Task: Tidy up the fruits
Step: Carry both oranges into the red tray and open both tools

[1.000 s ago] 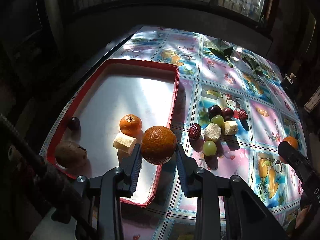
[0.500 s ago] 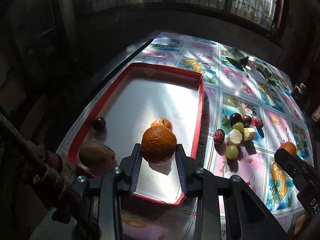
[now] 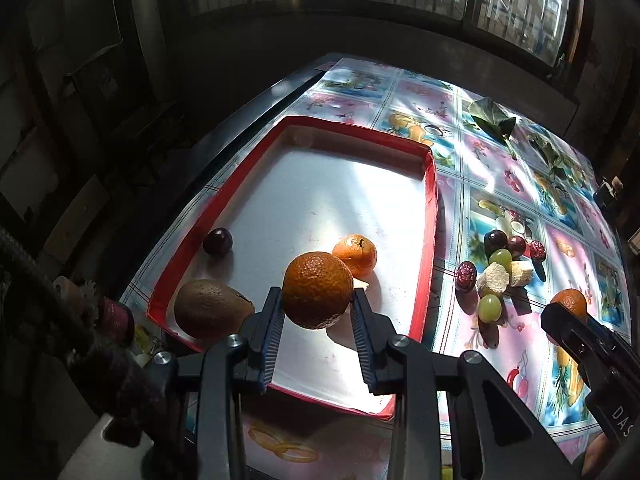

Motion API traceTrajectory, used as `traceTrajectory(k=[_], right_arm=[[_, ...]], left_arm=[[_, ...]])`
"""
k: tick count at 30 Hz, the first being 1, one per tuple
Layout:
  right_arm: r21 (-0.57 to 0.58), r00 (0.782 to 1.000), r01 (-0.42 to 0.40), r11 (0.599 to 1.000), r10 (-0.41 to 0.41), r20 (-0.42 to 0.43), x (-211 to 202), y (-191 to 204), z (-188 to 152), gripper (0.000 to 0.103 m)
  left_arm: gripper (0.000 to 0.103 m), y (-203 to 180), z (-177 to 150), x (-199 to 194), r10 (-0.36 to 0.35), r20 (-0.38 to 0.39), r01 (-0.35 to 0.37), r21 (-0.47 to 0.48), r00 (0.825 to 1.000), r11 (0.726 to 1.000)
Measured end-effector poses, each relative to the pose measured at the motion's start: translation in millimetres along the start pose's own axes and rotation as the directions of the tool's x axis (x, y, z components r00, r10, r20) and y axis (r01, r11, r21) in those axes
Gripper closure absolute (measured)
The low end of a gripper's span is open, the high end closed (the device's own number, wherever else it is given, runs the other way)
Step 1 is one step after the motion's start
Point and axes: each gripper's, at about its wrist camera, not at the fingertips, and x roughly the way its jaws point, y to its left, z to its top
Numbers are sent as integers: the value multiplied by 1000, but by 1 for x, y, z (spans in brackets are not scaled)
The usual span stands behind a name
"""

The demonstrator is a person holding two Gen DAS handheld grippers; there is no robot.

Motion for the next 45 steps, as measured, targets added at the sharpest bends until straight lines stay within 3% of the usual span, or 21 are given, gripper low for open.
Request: traceTrajectory(k=[15, 31, 37, 45], right_arm=[[-19, 999, -15, 1000, 14, -36, 26, 10, 11, 64], [-92, 996, -77, 993, 73, -51, 74, 51, 53, 64], [-120, 992, -104, 987, 94, -87, 110, 68, 68, 64], [-145, 988, -49, 988, 27, -151, 163, 70, 75, 64]], left_arm=[[70, 35, 13, 20, 1, -34, -4, -81, 999, 997], [70, 47, 41, 44, -40, -62, 32, -126, 997, 991], [70, 38, 45, 71, -59, -116, 43, -136, 991, 990], [70, 26, 38, 95, -46, -168, 33, -80, 985, 996]])
